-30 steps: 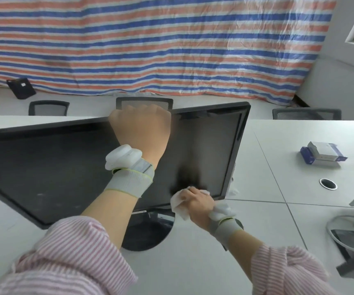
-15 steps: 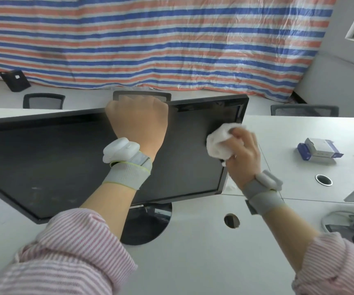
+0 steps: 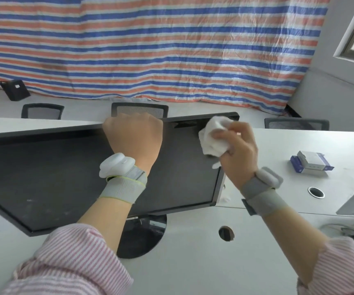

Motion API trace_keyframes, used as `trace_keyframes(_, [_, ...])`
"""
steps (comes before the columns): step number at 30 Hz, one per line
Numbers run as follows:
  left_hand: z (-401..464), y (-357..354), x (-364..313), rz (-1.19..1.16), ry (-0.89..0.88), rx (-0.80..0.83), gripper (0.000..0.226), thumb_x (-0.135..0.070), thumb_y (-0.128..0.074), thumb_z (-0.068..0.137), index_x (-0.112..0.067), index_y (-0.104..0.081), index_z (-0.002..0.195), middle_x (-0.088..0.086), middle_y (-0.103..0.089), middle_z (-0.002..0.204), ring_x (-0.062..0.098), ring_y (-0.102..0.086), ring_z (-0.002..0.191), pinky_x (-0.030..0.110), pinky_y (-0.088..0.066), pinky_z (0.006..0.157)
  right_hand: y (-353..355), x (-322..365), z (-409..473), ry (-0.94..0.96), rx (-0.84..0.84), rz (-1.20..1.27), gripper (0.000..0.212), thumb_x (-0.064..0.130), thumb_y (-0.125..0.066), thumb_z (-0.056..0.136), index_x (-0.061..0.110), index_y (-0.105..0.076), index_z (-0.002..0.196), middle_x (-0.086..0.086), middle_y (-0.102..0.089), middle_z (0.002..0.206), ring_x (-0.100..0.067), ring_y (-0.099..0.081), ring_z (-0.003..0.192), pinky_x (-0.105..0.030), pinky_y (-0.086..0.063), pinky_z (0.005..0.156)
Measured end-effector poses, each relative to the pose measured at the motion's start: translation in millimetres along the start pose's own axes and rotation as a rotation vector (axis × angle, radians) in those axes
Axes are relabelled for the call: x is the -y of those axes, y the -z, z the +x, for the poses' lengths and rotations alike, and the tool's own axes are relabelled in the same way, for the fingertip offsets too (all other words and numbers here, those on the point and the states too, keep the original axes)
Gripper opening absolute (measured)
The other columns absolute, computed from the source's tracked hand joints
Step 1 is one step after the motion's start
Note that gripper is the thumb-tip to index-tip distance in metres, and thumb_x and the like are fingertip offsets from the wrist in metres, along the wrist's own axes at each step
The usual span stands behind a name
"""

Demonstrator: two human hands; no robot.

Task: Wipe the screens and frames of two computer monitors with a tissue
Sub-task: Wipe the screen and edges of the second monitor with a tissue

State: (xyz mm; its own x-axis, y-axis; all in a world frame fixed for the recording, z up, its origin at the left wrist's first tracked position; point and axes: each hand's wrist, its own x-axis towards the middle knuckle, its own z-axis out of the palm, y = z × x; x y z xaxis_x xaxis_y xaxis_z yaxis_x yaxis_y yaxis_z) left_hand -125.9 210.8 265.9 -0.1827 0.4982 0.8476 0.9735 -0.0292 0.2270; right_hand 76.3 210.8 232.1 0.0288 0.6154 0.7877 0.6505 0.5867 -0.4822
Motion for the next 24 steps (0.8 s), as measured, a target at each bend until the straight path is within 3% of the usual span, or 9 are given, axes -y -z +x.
trace_keyframes(3, [2,4,2,-0.007,0.011,0.050,0.037,-0.025,-0.040,0.088,-0.012,-0.062,0.062,0.004,-0.061,0.058,0.024,-0.054,0.067,0.042,-0.038,0.084,-13,9,8,0.072,-0.015,-0.062,0.032,-0.013,-0.065,0.064,0.005,-0.070,0.091,-0.018,-0.057,0.098,-0.035,-0.053,0.092,-0.029,-0.041,0.071])
trace_keyframes(7, [0,8,1,-0.042,0.007,0.093,0.038,-0.027,-0.038,0.087,-0.014,-0.065,0.066,0.004,-0.066,0.063,0.023,-0.057,0.071,0.042,-0.038,0.086,-38,-9,-56,0.059,0.442,-0.177,0.030,0.004,-0.052,0.077,0.018,-0.072,0.095,-0.008,-0.059,0.108,-0.025,-0.046,0.102,-0.031,-0.045,0.075])
trace_keyframes(9, [-4,12,4,-0.091,-0.003,0.104,0.038,-0.029,-0.036,0.088,-0.017,-0.071,0.080,0.003,-0.073,0.085,0.024,-0.062,0.092,0.044,-0.035,0.096,-37,-22,-93,-0.058,0.545,-0.139,0.032,0.007,-0.051,0.079,0.026,-0.070,0.097,0.001,-0.054,0.112,-0.020,-0.044,0.108,-0.027,-0.041,0.078])
trace_keyframes(12, [-16,17,12,-0.179,-0.026,0.098,0.043,-0.031,-0.034,0.089,-0.014,-0.067,0.112,0.007,-0.064,0.124,0.029,-0.048,0.126,0.046,-0.021,0.111,-26,-27,-111,-0.293,0.396,-0.151,0.017,0.011,-0.057,0.083,0.026,-0.062,0.090,0.002,-0.053,0.103,-0.020,-0.052,0.097,-0.035,-0.053,0.057])
trace_keyframes(15, [-40,24,13,-0.271,0.005,0.055,0.045,-0.027,-0.040,0.086,-0.007,-0.059,0.121,0.015,-0.053,0.135,0.034,-0.036,0.135,0.043,-0.014,0.115,-22,-22,-113,-0.609,0.314,0.045,0.013,0.001,-0.048,0.086,0.001,-0.059,0.092,0.004,-0.047,0.086,-0.010,-0.052,0.085,-0.015,-0.044,0.040])
trace_keyframes(17, [-63,26,14,-0.337,0.012,0.009,0.040,-0.021,-0.046,0.084,-0.005,-0.060,0.118,0.017,-0.053,0.132,0.032,-0.038,0.132,0.041,-0.020,0.114,-26,-20,-117,-0.691,0.194,0.091,0.028,-0.016,-0.042,0.081,-0.001,-0.064,0.091,-0.001,-0.044,0.090,-0.011,-0.049,0.089,-0.004,-0.044,0.057])
trace_keyframes(19, [-91,26,19,-0.418,-0.015,0.063,0.037,-0.019,-0.047,0.081,-0.005,-0.061,0.113,0.015,-0.057,0.124,0.025,-0.046,0.123,0.037,-0.033,0.105,-34,-21,-122,-0.767,0.100,0.059,0.042,-0.019,-0.039,0.077,0.005,-0.066,0.097,-0.004,-0.044,0.103,-0.019,-0.047,0.098,-0.007,-0.035,0.076])
trace_keyframes(22, [-136,19,39,-0.576,0.023,0.407,0.036,-0.026,-0.041,0.082,-0.008,-0.063,0.103,0.003,-0.063,0.107,0.015,-0.053,0.102,0.032,-0.043,0.087,-50,-25,-125,-0.972,-0.014,0.050,0.040,-0.008,-0.040,0.083,0.011,-0.064,0.109,-0.004,-0.045,0.110,-0.018,-0.046,0.098,-0.022,-0.032,0.086])
trace_keyframes(24, [-165,8,60,-0.644,0.217,0.703,0.034,-0.030,-0.039,0.084,-0.012,-0.063,0.101,-0.001,-0.061,0.104,0.012,-0.054,0.096,0.031,-0.045,0.086,-66,-32,-132,-1.033,-0.063,0.043,0.035,-0.002,-0.044,0.085,0.014,-0.064,0.110,-0.009,-0.054,0.115,-0.023,-0.052,0.103,-0.027,-0.037,0.087])
